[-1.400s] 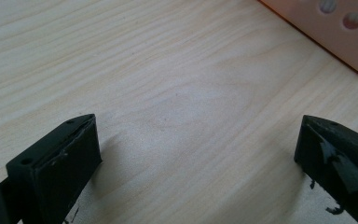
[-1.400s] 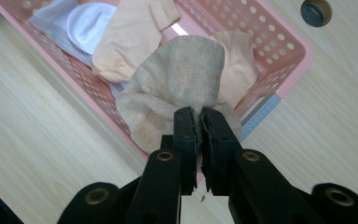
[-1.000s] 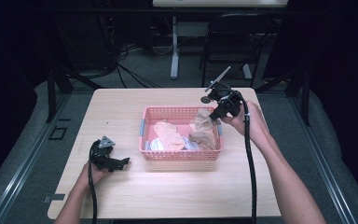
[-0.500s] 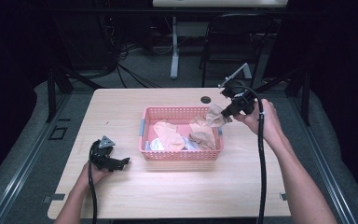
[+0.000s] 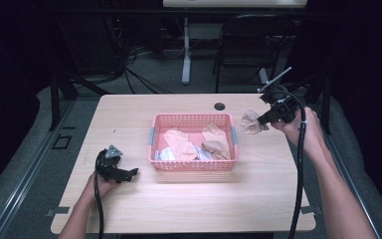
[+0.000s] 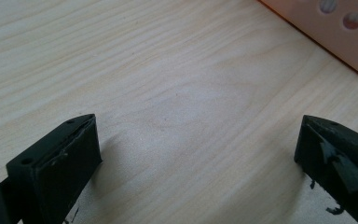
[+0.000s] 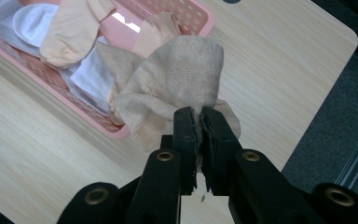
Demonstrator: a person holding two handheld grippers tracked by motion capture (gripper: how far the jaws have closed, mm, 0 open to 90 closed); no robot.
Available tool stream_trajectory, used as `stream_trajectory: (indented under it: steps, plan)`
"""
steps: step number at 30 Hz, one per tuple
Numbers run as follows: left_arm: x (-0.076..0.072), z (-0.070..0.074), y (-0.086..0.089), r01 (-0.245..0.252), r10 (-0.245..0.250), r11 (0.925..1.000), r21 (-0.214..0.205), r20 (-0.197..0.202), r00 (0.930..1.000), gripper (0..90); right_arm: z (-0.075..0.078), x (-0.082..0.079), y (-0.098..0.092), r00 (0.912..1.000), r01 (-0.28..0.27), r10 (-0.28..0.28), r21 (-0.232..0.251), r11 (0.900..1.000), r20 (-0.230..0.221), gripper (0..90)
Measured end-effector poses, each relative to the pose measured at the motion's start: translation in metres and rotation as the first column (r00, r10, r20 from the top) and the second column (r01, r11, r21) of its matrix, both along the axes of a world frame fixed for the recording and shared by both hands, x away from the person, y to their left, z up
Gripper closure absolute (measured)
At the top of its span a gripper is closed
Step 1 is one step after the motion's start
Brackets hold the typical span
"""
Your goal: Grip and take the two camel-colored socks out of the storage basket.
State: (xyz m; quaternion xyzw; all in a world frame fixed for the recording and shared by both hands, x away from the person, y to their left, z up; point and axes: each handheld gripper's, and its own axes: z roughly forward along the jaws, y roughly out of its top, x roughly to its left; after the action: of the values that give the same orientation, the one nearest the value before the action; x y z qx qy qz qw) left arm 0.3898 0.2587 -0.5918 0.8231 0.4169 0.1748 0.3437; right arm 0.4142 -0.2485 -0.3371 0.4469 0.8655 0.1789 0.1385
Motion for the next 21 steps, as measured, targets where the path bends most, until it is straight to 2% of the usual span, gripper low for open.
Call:
stream_trajectory:
  steps: [8,14,18,21]
  plan:
    - [0.0,0.0,0.0,-0.001,0.001,1.0,0.001,0.0,1.0,0.0,-0.011,-0.005,-0.025,0.999,0.045,-0.045,0.015,0.9989,-0.001,84.9]
    - [0.0,0.0,0.0,-0.001,0.001,1.0,0.001,0.0,1.0,0.0,-0.024,-0.008,-0.037,0.9974,0.071,-0.071,-0.018,0.9973,-0.015,84.9]
    - [0.0,0.0,0.0,-0.002,0.002,1.0,0.0,0.0,1.0,0.0,-0.03,-0.009,-0.042,0.9959,0.09,-0.09,-0.018,0.9958,-0.007,84.9]
    - [0.0,0.0,0.0,-0.003,0.003,1.0,-0.001,0.0,1.0,0.0,-0.036,-0.01,-0.045,0.9934,0.114,-0.114,-0.052,0.9921,0.013,84.9]
